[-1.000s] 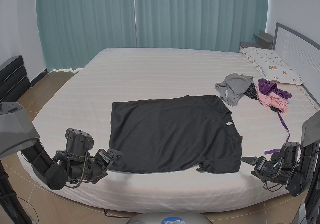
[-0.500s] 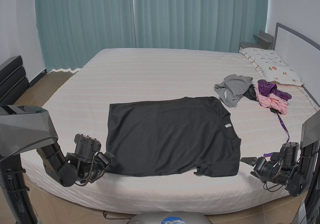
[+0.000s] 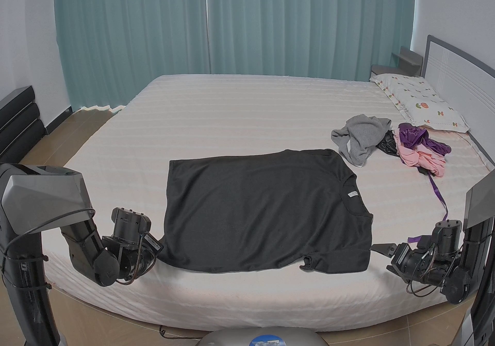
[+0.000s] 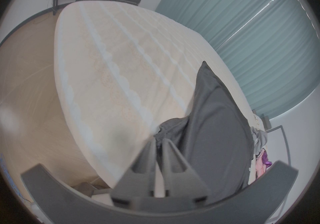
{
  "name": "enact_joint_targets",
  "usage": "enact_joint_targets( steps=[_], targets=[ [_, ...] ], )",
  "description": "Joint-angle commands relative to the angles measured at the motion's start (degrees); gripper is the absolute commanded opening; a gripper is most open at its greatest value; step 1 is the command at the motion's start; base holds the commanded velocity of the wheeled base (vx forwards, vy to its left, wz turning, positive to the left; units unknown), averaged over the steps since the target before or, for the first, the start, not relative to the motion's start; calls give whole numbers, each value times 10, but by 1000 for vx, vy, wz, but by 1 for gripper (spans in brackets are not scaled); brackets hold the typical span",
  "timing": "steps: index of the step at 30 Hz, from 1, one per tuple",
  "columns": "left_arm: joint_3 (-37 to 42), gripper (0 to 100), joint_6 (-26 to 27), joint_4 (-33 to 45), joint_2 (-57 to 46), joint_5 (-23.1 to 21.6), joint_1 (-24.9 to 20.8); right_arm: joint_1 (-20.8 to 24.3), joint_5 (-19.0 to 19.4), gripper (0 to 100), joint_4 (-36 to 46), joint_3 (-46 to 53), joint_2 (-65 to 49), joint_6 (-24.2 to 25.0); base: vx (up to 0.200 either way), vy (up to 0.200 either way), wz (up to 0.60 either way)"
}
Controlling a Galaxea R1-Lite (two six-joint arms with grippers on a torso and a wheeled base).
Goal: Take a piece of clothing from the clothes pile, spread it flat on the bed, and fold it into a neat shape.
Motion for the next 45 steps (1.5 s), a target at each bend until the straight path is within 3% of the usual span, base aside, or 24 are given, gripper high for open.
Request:
enact_joint_targets(
  steps=[1,9,17,24,25,35,39,45],
  targets=[
    [24,0,20,-2,0,16,-3,1,-1,100,-9,0,-3,-2,0,0,0],
    [82,0,81,2,-70,31,-4,25,-2,100,-8,-12,26,-6,0,0,0],
    [93,0,91,2,-73,62,-23,27,-6,100,-8,-44,64,-15,0,0,0],
    [85,0,89,-4,-67,63,-20,27,-46,100,-8,-102,109,-45,0,0,0],
    [85,0,89,-4,-67,63,-20,27,-46,0,-8,-102,109,-45,0,0,0],
    [79,0,84,-5,-69,56,-10,47,-55,0,2,-140,112,-85,0,0,0],
    [70,0,83,-11,-67,56,-3,43,-83,0,14,-181,108,-86,0,0,0],
    [69,0,81,-16,-67,55,2,38,-84,0,30,-228,85,-86,0,0,0]
  ],
)
